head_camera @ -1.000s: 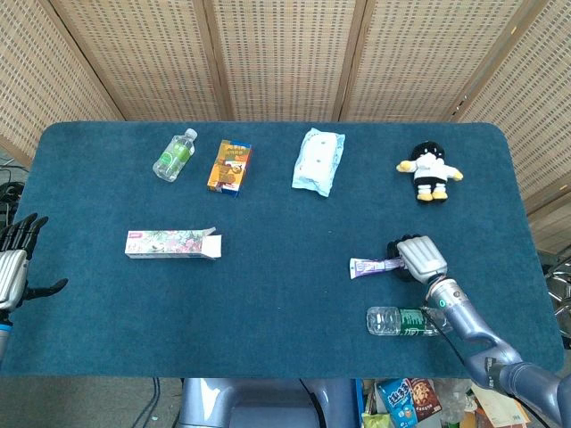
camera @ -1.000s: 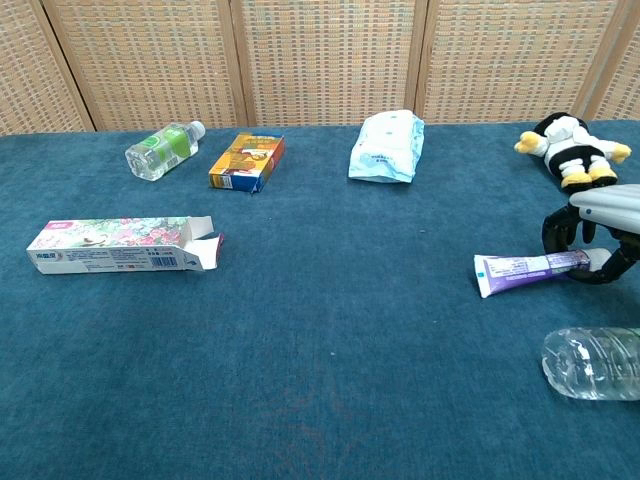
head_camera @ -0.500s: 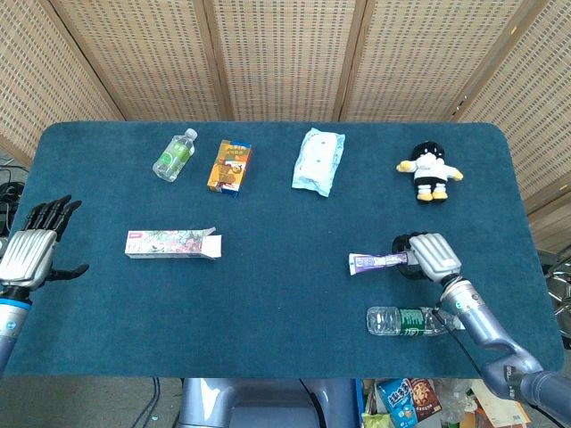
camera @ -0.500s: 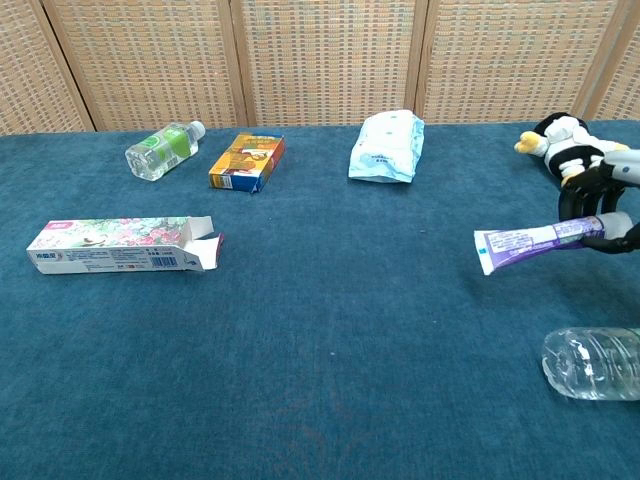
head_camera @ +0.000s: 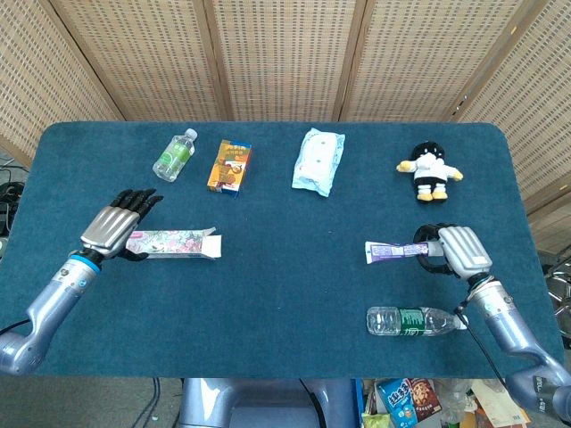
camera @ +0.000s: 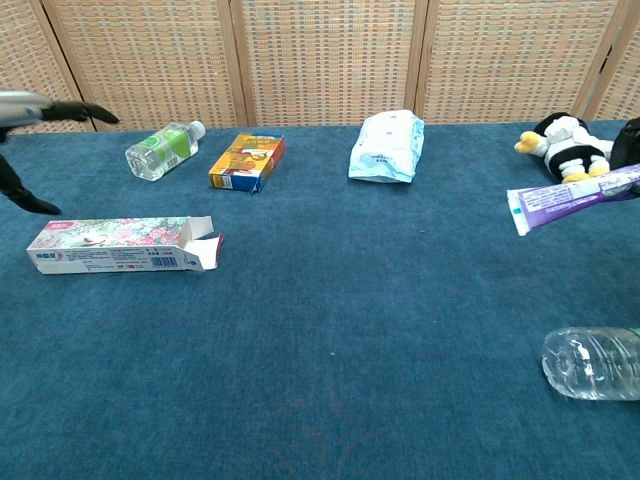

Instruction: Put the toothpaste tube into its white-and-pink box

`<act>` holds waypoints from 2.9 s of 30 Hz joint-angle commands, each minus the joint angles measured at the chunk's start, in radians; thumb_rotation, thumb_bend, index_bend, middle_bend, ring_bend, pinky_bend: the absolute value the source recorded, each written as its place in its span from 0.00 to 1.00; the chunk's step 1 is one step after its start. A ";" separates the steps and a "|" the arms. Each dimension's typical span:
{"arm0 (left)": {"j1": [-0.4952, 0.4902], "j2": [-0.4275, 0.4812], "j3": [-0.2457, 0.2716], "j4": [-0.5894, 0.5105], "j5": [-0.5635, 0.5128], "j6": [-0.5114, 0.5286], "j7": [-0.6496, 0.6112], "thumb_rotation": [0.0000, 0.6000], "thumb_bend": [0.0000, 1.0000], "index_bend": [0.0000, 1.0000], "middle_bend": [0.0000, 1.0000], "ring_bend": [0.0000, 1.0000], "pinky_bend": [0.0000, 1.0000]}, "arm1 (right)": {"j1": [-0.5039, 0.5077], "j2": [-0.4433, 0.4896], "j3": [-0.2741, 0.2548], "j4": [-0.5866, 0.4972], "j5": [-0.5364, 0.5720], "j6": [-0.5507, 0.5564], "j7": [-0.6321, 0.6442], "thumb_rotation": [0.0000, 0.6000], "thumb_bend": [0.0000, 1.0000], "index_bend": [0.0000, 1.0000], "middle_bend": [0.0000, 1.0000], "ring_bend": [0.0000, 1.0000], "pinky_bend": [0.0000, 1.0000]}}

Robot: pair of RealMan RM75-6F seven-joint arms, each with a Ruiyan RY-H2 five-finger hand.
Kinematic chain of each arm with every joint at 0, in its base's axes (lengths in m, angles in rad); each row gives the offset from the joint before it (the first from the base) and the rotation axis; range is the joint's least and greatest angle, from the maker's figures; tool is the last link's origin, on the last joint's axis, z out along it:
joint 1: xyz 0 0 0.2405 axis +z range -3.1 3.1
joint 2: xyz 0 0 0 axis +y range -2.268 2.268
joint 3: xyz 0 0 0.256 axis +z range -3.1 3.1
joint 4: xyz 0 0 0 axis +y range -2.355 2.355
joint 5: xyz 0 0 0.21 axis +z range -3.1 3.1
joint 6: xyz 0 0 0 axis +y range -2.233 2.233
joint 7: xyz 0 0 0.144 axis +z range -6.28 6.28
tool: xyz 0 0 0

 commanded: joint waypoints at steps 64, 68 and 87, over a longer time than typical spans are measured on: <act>-0.419 -0.311 0.068 0.542 0.429 -0.019 -0.705 1.00 0.25 0.42 0.42 0.37 0.41 | -0.047 0.279 0.113 -0.390 0.234 -0.018 -0.134 1.00 0.63 0.65 0.59 0.42 0.40; -0.514 -0.406 0.115 0.712 0.514 0.015 -0.804 1.00 0.31 0.42 0.41 0.36 0.41 | -0.031 0.314 0.145 -0.456 0.322 -0.061 -0.127 1.00 0.63 0.65 0.59 0.42 0.40; -0.733 -0.665 0.234 1.126 0.563 0.051 -0.993 1.00 0.31 0.42 0.41 0.36 0.41 | 0.059 0.311 0.194 -0.575 0.547 -0.099 -0.274 1.00 0.63 0.65 0.59 0.42 0.40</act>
